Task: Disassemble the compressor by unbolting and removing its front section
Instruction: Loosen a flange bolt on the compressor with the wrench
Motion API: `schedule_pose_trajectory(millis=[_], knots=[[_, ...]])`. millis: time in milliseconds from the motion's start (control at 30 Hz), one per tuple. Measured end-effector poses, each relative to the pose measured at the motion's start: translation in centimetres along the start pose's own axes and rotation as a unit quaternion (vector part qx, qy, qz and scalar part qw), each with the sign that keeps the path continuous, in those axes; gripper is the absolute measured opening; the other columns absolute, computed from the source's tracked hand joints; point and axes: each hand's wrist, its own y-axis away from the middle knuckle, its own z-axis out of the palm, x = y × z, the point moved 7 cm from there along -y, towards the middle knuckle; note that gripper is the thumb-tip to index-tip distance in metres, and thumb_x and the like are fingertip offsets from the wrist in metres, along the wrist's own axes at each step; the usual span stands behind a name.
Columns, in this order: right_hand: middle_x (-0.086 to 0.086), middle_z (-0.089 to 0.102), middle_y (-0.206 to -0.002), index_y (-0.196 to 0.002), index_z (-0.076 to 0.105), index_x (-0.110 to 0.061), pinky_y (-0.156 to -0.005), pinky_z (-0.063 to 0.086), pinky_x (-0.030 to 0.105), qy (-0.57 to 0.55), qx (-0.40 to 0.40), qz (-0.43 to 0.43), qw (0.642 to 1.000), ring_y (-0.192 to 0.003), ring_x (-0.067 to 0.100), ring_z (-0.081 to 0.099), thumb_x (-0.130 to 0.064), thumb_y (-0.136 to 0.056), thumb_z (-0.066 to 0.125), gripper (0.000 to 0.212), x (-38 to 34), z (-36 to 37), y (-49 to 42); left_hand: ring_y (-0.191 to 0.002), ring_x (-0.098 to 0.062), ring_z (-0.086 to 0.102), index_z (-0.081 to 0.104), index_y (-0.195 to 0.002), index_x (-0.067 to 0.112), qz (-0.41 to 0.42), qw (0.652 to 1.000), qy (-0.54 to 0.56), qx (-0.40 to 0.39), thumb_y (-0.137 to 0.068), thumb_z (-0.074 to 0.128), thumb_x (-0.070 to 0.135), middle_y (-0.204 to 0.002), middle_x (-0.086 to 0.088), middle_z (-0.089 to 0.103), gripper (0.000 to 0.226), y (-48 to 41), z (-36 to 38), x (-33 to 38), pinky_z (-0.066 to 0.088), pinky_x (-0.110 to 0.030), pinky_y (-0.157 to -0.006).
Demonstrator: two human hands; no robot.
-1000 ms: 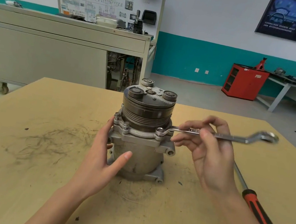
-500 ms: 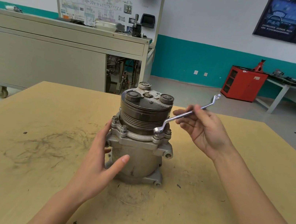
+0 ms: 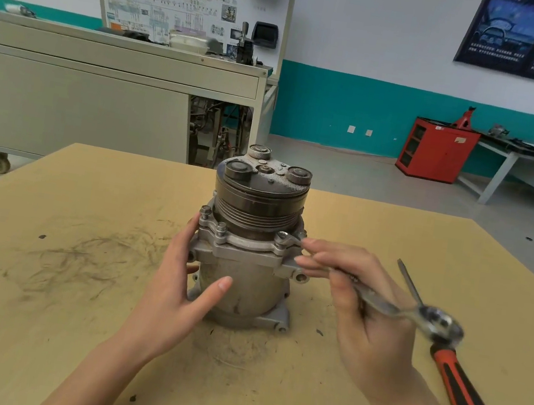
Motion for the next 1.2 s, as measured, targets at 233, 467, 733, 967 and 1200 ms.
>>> schedule_pose_trajectory(millis=[233, 467, 733, 967, 1200], knots=[[0.000, 0.065, -0.110, -0.103, 0.059, -0.016, -0.076, 0.057, 0.043, -0.069, 0.039, 0.049, 0.996, -0.095, 0.022, 0.068, -0.031, -0.101, 0.040, 0.025, 0.7, 0.0, 1.0, -0.128, 0.008, 0.040, 0.004, -0.131, 0.075, 0.002, 1.000, -0.001, 0.000, -0.073, 0.053, 0.071, -0.143, 0.040, 0.023, 0.076, 0.0, 0.0, 0.0, 0.036, 0.000, -0.091], [0.011, 0.065, -0.108, -0.105, 0.059, -0.012, -0.083, 0.054, 0.048, -0.038, 0.019, 0.040, 0.998, -0.110, 0.026, 0.061, -0.026, -0.100, 0.041, 0.024, -0.3, 0.6, 1.6, -0.127, 0.007, 0.042, 0.005, -0.133, 0.072, 0.003, 1.000, -0.002, -0.001, -0.074, 0.053, 0.071, -0.144, 0.039, 0.025, 0.077, -0.1, 0.0, 0.0, 0.036, -0.001, -0.091], [-0.009, 0.065, -0.112, -0.100, 0.060, -0.027, -0.090, 0.052, 0.035, -0.066, 0.019, 0.146, 0.987, -0.107, 0.015, 0.064, -0.030, -0.096, 0.044, 0.017, 0.1, 0.3, 0.8, -0.129, 0.002, 0.042, 0.004, -0.133, 0.073, -0.001, 1.000, -0.004, 0.003, -0.072, 0.052, 0.073, -0.147, 0.031, 0.028, 0.077, 0.0, 0.0, -0.2, 0.038, -0.006, -0.093], [-0.015, 0.063, -0.115, -0.101, 0.057, -0.028, -0.090, 0.051, 0.027, -0.026, 0.017, 0.178, 0.983, -0.107, 0.010, 0.063, -0.033, -0.092, 0.042, 0.018, -0.6, 0.8, 1.5, -0.127, 0.008, 0.041, 0.003, -0.131, 0.074, 0.005, 1.000, -0.005, 0.001, -0.073, 0.053, 0.069, -0.142, 0.040, 0.025, 0.076, 0.0, 0.1, -0.1, 0.038, -0.002, -0.090], [-0.015, 0.063, -0.110, -0.102, 0.055, -0.030, -0.085, 0.052, 0.023, -0.004, 0.058, 0.164, 0.985, -0.102, 0.010, 0.064, -0.035, -0.093, 0.041, 0.018, -1.3, 1.8, 1.8, -0.132, -0.001, 0.040, 0.008, -0.138, 0.056, -0.003, 1.000, 0.001, 0.011, -0.079, 0.061, 0.049, -0.149, 0.017, 0.030, 0.079, 0.0, 0.2, -0.5, 0.039, -0.008, -0.091]])
